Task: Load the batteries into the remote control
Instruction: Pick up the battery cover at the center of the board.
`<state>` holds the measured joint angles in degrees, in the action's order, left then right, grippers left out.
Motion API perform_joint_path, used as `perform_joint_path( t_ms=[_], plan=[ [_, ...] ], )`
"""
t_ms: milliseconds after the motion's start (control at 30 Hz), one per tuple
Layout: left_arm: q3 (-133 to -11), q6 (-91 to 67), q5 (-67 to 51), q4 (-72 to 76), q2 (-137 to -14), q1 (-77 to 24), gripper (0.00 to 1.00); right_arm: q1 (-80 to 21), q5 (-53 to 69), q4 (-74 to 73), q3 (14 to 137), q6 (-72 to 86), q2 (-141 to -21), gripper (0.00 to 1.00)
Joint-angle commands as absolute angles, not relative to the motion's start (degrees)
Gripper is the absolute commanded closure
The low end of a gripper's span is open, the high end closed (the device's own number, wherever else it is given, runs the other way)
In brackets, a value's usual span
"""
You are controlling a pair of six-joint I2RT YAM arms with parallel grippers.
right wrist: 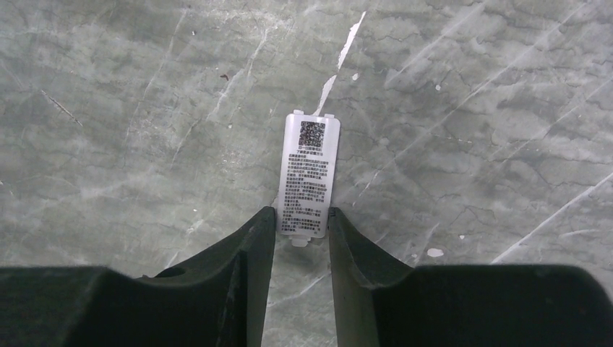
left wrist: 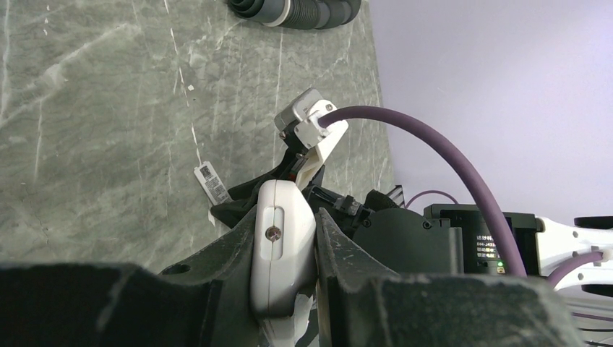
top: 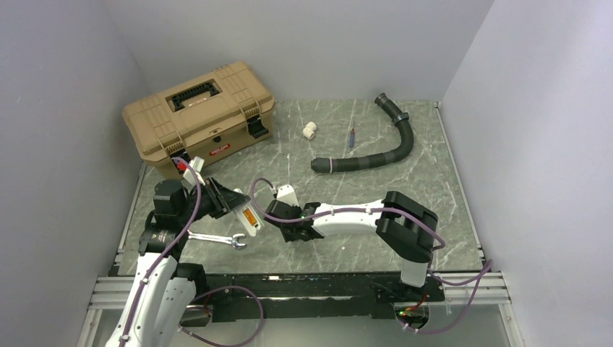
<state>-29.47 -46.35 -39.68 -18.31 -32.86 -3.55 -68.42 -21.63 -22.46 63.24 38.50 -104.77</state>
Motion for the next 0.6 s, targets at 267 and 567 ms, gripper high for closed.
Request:
perform_joint_path(
  t_ms=[267,567],
  plan=[
    [-29.69,-46.96,-40.97,-14.97,-32.76,-3.16,1.00,-68.86,-23.75,-27.44,64.09,38.60,-106.80,0.75],
    [-29.24,-47.98,-41.35,-13.01,-33.83,-3.16,1.00,-68.70,-26.70,-25.24,59.55,37.94,-95.83,0.80]
  ],
)
